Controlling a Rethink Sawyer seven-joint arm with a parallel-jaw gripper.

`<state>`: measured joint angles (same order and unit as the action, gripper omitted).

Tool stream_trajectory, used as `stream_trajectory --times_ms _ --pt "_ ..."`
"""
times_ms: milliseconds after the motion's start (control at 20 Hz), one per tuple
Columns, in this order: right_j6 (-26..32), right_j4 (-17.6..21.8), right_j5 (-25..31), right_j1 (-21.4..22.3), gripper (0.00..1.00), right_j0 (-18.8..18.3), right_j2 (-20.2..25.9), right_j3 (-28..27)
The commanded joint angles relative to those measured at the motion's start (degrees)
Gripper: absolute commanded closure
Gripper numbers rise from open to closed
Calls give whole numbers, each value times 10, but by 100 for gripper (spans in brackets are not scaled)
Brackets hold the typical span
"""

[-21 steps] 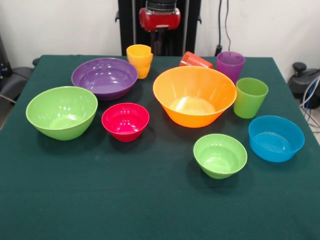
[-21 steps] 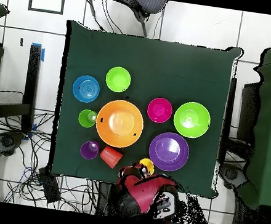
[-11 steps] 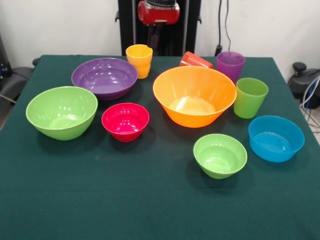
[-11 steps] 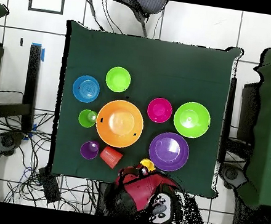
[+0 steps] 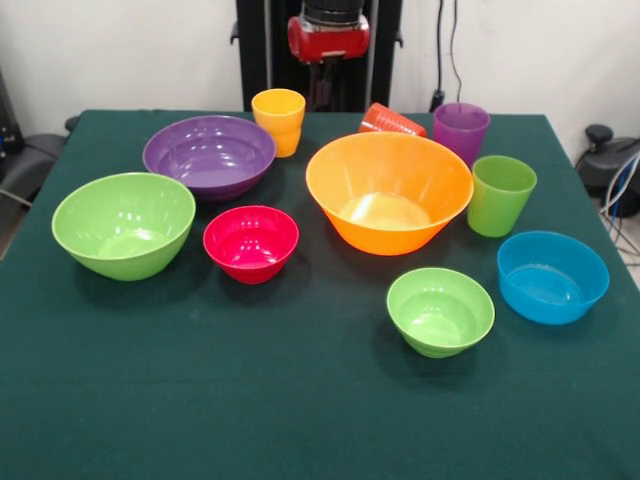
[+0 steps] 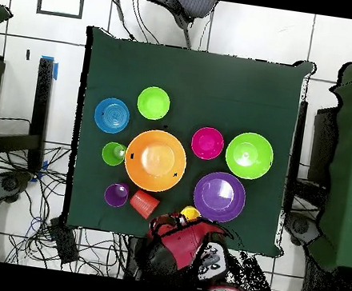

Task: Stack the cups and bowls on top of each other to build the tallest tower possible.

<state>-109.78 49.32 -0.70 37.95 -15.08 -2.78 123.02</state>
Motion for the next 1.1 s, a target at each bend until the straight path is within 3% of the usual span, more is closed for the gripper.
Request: stream_trajectory --times_ms 50,550,850,1100 --pt "-32 39 -58 -64 100 -25 89 14" --pt "-10 67 -25 -112 100 -121 187 27" --pt "2 60 14 -129 100 -113 175 12" --pt "6 59 42 -156 100 -82 142 -12"
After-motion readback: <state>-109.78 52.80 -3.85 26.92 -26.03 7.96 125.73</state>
